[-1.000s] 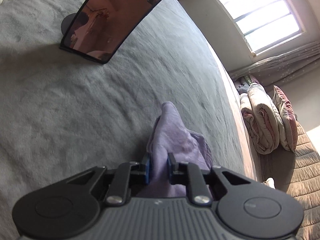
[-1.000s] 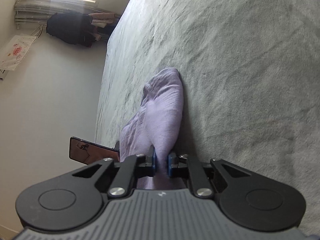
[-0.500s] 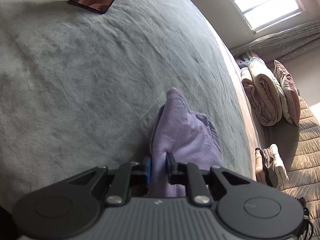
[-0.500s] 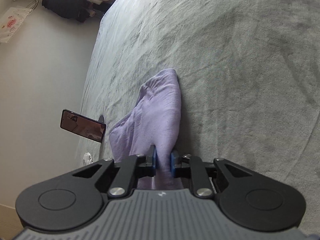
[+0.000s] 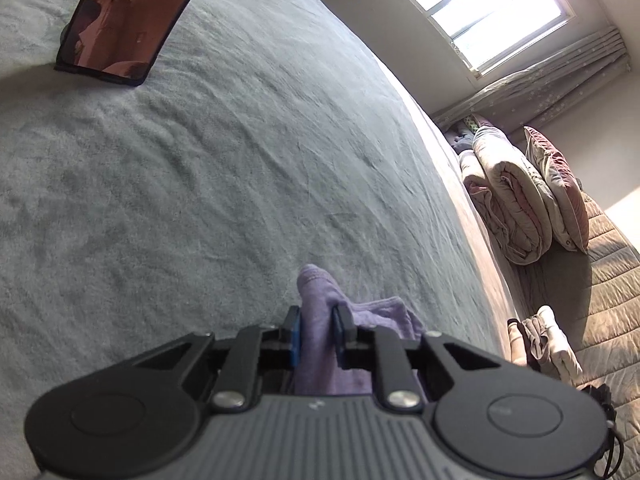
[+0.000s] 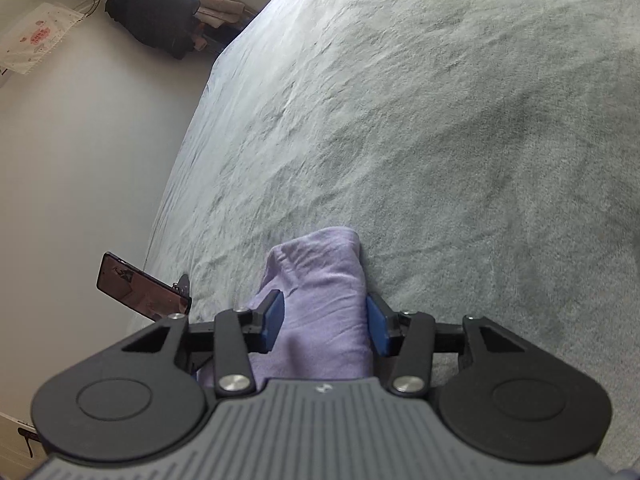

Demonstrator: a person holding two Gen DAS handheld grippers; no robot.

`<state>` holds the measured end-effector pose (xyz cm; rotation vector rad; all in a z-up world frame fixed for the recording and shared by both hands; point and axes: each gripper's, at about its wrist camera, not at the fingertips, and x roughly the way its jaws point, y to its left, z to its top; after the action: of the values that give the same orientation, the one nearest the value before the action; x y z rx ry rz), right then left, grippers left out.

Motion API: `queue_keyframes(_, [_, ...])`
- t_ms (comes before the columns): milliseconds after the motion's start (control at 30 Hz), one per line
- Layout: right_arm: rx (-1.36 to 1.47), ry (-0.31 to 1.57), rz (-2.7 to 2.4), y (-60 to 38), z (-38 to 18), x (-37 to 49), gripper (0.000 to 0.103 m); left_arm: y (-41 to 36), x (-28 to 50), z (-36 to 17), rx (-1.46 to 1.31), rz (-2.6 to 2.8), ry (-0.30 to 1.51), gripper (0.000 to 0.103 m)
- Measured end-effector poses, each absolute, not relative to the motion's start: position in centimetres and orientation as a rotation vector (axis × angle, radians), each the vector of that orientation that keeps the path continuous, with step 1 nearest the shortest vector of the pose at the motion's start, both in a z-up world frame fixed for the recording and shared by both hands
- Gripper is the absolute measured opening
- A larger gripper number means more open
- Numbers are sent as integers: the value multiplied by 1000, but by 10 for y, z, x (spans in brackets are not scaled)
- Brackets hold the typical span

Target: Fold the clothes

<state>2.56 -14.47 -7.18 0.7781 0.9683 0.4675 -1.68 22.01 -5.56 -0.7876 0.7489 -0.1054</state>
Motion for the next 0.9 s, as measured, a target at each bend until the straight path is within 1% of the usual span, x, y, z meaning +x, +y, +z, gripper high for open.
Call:
queue_keyframes(33, [763,944,462,-144,-73,27,26,220,-16,-56,-781,-110,735,12])
queue_keyframes(67, [744,920,455,-143,-73,27,21,220,-16,-56,-777,-111,722,12])
queue_keyframes(100, [735,905,451,-143,-74,26,20,220,-17,-57,-773,-105,711,12])
queue_keyframes(167, [730,885,446,-142,-76,24,19,220,-18,-59,-743,-76,702,15])
queue_keyframes(200, [727,875,444,-141,-76,22,18,220,-18,-60,-725,-59,700,19])
queue_keyframes(233, [725,864,442,-141,-77,21,12,220,-19,-60,-712,-49,699,20])
queue_keyframes(267, [722,854,439,-141,-78,20,12,220,-19,-59,-714,-49,702,21])
queue_keyframes(300, [719,844,437,-140,-79,18,16,222,-19,-57,-720,-48,711,23])
queue_keyframes(333, [717,834,435,-140,-80,17,21,223,-19,-54,-724,-50,722,28])
queue_keyframes(367, [713,832,432,-139,-77,15,24,224,-19,-52,-727,-52,735,30])
queue_keyframes(433, [704,837,432,-139,-70,9,44,227,-21,-47,-737,-57,772,38])
queue_keyframes(467, [698,840,436,-138,-68,5,47,228,-22,-45,-743,-61,792,39])
queue_keyframes(533, [685,845,445,-138,-63,-2,48,230,-30,-42,-750,-72,825,42])
queue_keyframes(667, [658,857,463,-137,-53,-16,48,226,-52,-38,-730,-119,885,43])
queue_keyframes(833, [642,899,493,-136,-58,-41,48,216,-81,-40,-693,-207,959,43])
queue_keyframes(900, [635,912,501,-135,-61,-49,48,211,-88,-43,-671,-215,980,37])
